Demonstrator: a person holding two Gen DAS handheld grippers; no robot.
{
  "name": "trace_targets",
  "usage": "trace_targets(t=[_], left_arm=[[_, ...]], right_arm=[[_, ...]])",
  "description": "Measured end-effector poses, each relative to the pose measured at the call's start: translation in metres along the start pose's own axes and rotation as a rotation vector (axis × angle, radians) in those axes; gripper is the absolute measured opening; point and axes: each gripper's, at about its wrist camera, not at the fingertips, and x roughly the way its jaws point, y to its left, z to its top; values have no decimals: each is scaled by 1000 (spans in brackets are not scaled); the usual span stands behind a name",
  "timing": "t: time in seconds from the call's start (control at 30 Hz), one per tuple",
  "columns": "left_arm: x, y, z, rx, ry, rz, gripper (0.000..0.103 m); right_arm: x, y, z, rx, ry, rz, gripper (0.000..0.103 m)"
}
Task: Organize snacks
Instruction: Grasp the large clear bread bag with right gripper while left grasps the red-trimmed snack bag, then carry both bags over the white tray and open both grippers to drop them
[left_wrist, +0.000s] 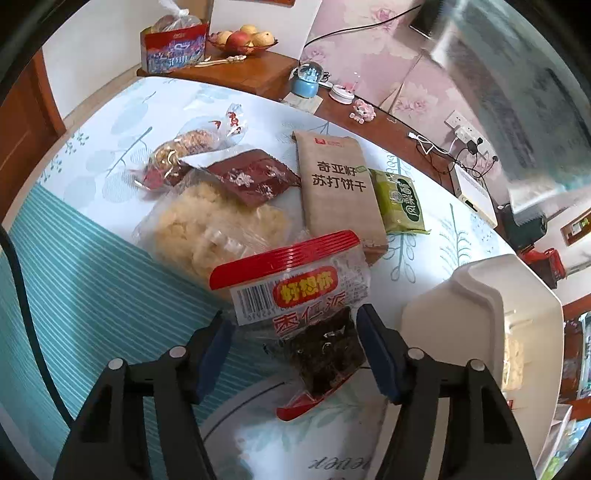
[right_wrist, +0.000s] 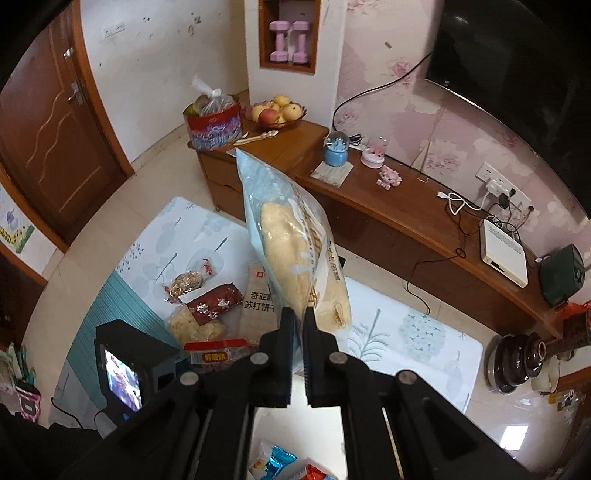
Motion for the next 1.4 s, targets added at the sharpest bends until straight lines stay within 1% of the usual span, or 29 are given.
trace_targets(t=[0.07,0.1,0.13,0.23,0.3,0.33,0.47,0.57,0.63,0.73,0.9,1.0,1.13,1.4], left_arm=[[0,-2,-1,3,8,-17,56],[0,-2,-2,5,10,-34,45],[-1,-4,-3,9,13,-48,39],[-5,-12,-8,51,14,-39,34],[-5,-14,-9,53,23,-47,31],[-4,-13,-10,52,26,-58,27],[-11,-10,-16,59,25,-57,22],[-16,-3,-22,61,43,-72,21],[-19,0,-26,67,43,-67,21],[-27,8,-32,64,40,-80,21],[-47,17,-41,72,19,-113,21],[-66,20,-43,80,3,-130,21],[-99,19,-45,95,-36,-147,21],[-163,-5,-45,189,-159,-197,21]], right_arm=[[-7,-4,-3,15,-9,-1,4],[-10,-6,-5,21,-13,-2,4],[-13,-7,-6,26,-17,-3,4],[-24,-13,-12,47,-31,-5,4],[-32,-17,-16,63,-41,-8,4],[-35,-18,-18,69,-44,-10,4],[-50,-24,-30,94,-57,-16,4],[-58,-27,-41,109,-60,-18,4],[-63,-28,-49,122,-63,-17,4],[-71,-31,-63,145,-69,-12,4],[-84,-36,-87,190,-80,-2,4],[-89,-40,-102,216,-77,1,4],[-97,-45,-123,252,-75,8,4],[-111,-58,-159,317,-80,16,4]])
